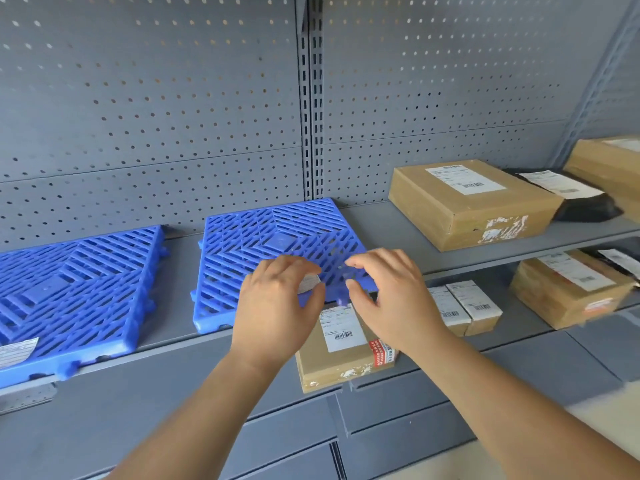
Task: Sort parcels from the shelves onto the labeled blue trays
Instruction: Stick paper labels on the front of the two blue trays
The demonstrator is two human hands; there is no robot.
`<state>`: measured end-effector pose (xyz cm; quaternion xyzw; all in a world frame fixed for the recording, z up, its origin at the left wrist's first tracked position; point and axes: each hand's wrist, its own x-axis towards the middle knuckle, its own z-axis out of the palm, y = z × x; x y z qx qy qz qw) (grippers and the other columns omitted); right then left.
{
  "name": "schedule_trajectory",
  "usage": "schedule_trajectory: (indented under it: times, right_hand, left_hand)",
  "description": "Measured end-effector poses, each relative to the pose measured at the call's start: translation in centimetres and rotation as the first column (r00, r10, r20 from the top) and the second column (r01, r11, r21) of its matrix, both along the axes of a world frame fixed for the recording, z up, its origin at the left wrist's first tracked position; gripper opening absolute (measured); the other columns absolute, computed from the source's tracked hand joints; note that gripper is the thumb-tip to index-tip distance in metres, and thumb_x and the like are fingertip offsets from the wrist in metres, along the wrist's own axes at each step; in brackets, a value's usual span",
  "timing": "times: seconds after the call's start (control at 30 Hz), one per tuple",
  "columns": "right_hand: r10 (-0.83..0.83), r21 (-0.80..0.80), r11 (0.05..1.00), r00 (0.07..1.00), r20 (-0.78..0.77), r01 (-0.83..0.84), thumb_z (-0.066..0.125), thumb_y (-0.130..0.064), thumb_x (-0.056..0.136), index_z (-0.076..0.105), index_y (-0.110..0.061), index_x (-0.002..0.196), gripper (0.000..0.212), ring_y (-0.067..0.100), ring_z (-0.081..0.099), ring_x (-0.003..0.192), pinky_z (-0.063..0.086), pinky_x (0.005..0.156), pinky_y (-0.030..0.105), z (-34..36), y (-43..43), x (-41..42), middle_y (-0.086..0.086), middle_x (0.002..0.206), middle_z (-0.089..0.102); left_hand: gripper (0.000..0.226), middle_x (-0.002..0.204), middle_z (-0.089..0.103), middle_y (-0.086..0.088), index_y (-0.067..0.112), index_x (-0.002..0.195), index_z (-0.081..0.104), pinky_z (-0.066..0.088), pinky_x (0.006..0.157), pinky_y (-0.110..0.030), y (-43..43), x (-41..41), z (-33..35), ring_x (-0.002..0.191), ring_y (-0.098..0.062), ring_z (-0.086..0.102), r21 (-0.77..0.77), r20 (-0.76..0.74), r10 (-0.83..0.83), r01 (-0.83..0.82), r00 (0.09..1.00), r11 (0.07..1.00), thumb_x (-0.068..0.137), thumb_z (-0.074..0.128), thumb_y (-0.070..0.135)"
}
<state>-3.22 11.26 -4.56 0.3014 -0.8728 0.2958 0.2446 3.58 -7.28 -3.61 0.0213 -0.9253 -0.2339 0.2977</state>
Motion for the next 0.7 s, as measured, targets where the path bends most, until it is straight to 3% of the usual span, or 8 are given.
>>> schedule_trajectory:
  times: [0.3,0.47,0.7]
  right_hand:
    - [-0.223,0.008,0.975,0.974,0.05,0.222,0.053,-0.04,0.091,0.063,-0.02,0.121,0.037,0.025,0.056,0.106,0.048,0.088,0.042,1.5,12.4,-0.3,-0.004,0.115,0.066]
    - [-0.327,0.011,0.945,0.943,0.069,0.327,0.06,-0.037,0.093,0.06,-0.023,0.127,0.037,0.024,0.054,0.112,0.048,0.087,0.039,2.7,22.5,-0.9,-0.005,0.122,0.063]
    - [-0.406,-0.036,0.909,0.902,0.148,0.416,0.059,-0.037,0.095,0.057,-0.02,0.132,0.041,0.024,0.051,0.121,0.045,0.099,0.041,3.4,35.5,-2.4,-0.001,0.13,0.061]
  left_hand:
    - [0.034,0.111,0.071,0.003,0.024,0.11,0.072,0.052,0.088,-0.047,10.9,-2.8,1.4,0.101,-0.029,0.063,-0.093,0.029,-0.051,0.054,0.998,0.994,0.085,0.057,0.042]
    - [0.039,0.118,0.066,0.002,0.024,0.124,0.064,0.051,0.089,-0.045,20.8,-4.7,2.5,0.106,-0.028,0.059,-0.097,0.004,-0.088,0.088,0.996,0.991,0.088,0.069,0.036]
    - [0.046,0.128,0.06,0.003,0.022,0.135,0.057,0.048,0.098,-0.041,34.1,-7.2,3.1,0.117,-0.023,0.054,-0.094,0.005,-0.195,0.195,0.981,0.976,0.092,0.063,0.038]
